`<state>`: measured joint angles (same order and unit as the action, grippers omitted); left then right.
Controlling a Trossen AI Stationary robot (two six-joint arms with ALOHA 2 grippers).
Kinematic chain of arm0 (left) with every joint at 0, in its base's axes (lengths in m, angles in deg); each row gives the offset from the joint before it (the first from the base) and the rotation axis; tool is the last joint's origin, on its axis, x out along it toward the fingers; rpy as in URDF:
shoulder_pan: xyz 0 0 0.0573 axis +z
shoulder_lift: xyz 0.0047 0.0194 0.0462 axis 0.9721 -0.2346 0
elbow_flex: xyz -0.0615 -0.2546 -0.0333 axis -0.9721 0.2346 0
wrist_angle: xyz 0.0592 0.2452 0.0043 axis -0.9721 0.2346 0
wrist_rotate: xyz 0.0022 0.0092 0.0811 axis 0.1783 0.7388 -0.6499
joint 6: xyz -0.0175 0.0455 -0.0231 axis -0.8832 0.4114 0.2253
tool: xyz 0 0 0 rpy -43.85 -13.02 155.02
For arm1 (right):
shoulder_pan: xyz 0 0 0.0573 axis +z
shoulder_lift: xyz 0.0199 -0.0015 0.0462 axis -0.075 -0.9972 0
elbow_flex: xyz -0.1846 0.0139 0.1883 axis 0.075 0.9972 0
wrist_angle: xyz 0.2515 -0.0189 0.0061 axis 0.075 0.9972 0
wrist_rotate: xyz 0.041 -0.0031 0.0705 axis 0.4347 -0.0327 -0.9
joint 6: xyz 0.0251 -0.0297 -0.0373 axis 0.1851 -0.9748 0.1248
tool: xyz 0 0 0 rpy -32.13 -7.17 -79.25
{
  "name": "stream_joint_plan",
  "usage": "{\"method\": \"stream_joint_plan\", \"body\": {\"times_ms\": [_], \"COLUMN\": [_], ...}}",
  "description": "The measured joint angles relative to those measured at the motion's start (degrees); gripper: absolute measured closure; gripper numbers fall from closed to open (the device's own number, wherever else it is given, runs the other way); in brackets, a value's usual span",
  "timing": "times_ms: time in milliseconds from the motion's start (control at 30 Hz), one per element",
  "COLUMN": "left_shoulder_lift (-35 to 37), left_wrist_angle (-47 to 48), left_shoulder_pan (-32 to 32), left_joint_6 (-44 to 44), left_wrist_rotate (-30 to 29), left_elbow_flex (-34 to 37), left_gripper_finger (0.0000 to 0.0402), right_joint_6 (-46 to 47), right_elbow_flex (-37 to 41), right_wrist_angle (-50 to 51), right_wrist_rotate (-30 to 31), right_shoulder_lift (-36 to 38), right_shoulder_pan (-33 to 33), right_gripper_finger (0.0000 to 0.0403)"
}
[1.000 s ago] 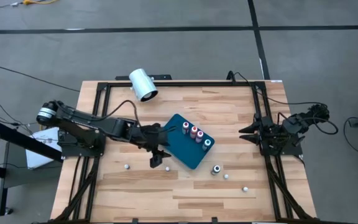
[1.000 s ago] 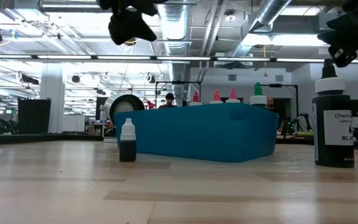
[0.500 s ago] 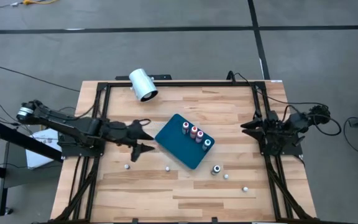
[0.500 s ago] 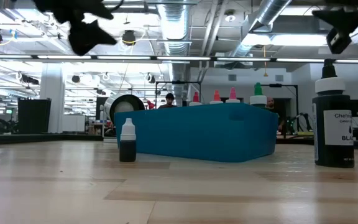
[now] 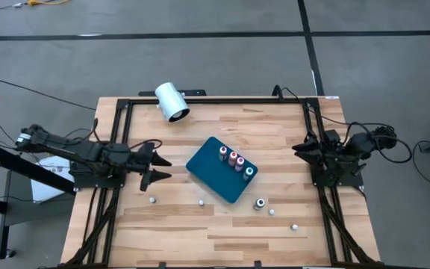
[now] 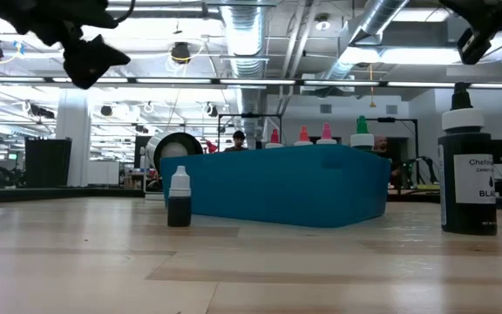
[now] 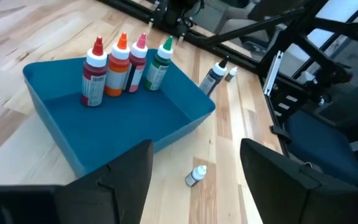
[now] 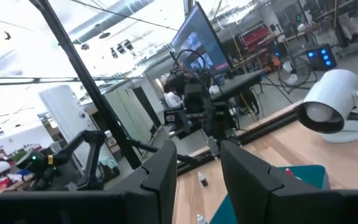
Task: Pick & Place food coloring
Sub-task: Put the big black food coloring bottle into the blue bin
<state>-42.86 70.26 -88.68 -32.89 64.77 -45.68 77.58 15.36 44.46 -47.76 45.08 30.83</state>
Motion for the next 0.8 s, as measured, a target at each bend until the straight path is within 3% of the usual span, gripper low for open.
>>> {"method": "stream_joint_plan", "body": {"times_ms": [400,633,800], "left_shoulder_lift": [8.34,11.77,13.55], "left_wrist_angle": [0.06,0.79,2.79], "left_shoulder_pan": [-0.01,0.00,0.00], "left_joint_6": [-0.26,1.78,1.33], "left_wrist_rotate": [0.02,0.04,0.02], "left_elbow_flex": [5.08,5.35,5.35], "left_gripper_finger": [0.0168,0.0168,0.0168], "right_joint_6": [-1.56,-0.39,5.51], "right_elbow_flex": [-0.04,-0.07,-2.05], "right_wrist_angle": [-4.51,-9.25,-10.30], "right_wrist_rotate": [-0.19,-0.64,-2.94], "right_shoulder_lift": [-0.76,-11.79,-22.34], "right_shoulder_pan": [0.02,0.07,0.09], "right_gripper_finger": [0.0289,0.0289,0.0289]}}
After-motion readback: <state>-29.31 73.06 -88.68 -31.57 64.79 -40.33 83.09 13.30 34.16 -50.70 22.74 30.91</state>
